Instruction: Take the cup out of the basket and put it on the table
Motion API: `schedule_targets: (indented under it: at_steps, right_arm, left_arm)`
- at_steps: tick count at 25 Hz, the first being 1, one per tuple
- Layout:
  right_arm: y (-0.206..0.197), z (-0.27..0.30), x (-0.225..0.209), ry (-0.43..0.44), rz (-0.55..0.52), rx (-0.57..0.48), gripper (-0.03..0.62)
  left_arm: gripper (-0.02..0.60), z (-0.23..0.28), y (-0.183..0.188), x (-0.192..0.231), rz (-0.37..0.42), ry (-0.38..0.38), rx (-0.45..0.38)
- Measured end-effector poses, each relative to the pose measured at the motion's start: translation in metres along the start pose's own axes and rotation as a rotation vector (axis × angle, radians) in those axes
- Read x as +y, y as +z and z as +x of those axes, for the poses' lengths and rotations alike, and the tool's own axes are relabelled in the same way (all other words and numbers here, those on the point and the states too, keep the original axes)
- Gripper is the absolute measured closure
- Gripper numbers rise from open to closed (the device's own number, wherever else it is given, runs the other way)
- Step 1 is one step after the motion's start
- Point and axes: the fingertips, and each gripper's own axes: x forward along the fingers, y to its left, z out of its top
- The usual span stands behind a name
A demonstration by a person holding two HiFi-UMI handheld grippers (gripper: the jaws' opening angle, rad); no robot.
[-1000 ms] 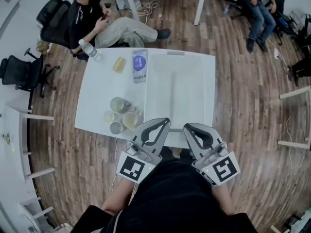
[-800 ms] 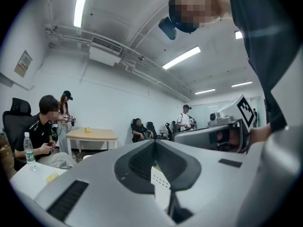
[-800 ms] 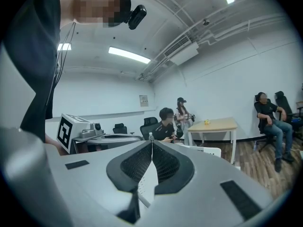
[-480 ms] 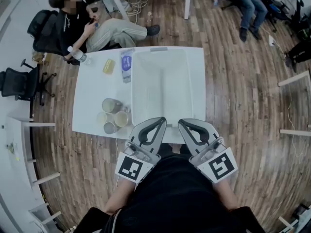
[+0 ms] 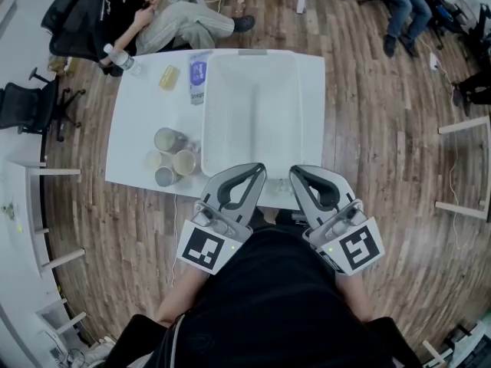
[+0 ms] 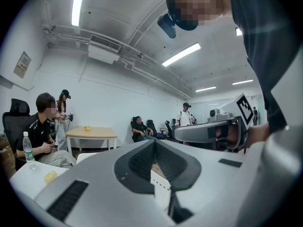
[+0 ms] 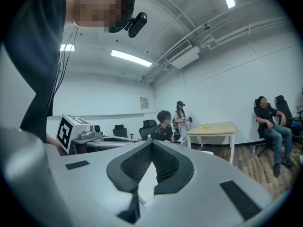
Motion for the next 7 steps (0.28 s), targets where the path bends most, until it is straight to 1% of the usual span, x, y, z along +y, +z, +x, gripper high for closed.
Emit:
schedule_targets:
  at_steps: [3,7]
  right_arm:
    - [-0.0002,-0.0032,-0.0019,-0.002,-0.003,0.007,0.569]
    - [-0.0001,-0.0057,-0.0018,-0.003,0.021,-0.003,0.569]
  left_arm:
    - [0.571,-0.0006,0.0007,0.0001,0.001,-0.001,0.001]
    - [0.571,-0.0019,-0.0011,-0.0011,0.0,0.0,0.007]
